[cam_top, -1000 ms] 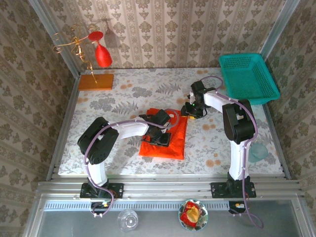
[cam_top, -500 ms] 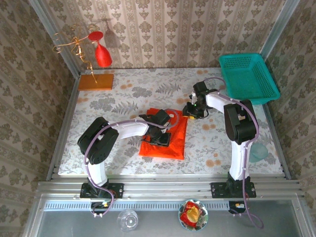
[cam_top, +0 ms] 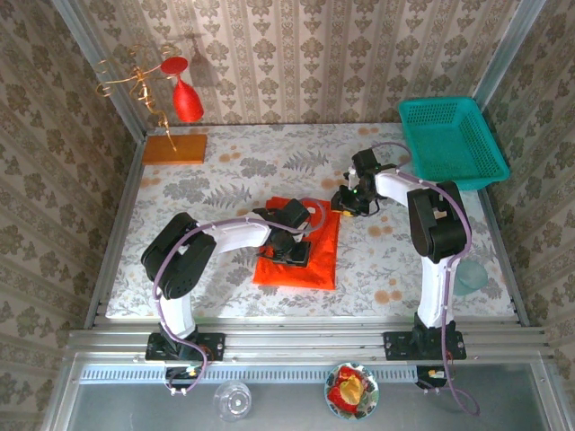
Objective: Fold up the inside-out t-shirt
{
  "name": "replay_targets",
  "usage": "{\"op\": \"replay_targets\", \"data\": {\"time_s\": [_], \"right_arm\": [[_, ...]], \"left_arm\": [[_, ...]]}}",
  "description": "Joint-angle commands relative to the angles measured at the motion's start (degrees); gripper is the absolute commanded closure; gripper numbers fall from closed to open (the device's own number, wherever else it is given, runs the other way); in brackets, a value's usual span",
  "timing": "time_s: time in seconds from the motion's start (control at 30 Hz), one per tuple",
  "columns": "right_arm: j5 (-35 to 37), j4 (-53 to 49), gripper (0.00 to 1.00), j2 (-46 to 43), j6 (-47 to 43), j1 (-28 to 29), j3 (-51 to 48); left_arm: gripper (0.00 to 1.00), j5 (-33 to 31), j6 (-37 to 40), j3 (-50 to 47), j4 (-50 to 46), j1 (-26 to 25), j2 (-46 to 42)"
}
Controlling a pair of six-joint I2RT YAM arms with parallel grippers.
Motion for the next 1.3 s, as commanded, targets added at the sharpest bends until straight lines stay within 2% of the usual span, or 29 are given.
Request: {"op": "replay_targets", "data": {"time_s": [0.0, 0.5, 0.8, 1.03, 1.13, 1.27], "right_arm": [[-3.02, 2.21, 0.70, -1.34, 0.95, 0.42, -1.04], [-6.23, 5.69, 0.76, -3.18, 2.80, -0.55, -3.82], [-3.78, 4.48, 0.94, -4.17, 2.61, -0.97, -3.49], [-2.35, 1.04, 1.00, -4.59, 0.59, -0.94, -2.91], [-3.14, -0.16, 1.00, -3.84, -0.48, -0.86, -2.35], [-5.53, -1.98, 1.00, -1.39, -1.93, -0.52, -0.28]], "left_arm": [[0.99, -0.72, -0.88, -1.53, -2.50, -0.25, 2.23], [0.99, -0.72, -0.97, -1.21, -2.76, -0.51, 2.31], [0.99, 0.04, -0.72, -0.82, -2.56, -0.81, 2.22], [0.98, 2.99, -1.12, -0.95, 0.53, -2.98, 1.43], [0.95, 5.46, -2.71, -1.06, 4.18, -3.34, -0.27], [0.83, 4.45, -1.64, 0.97, 4.26, -2.57, -4.70]]}}
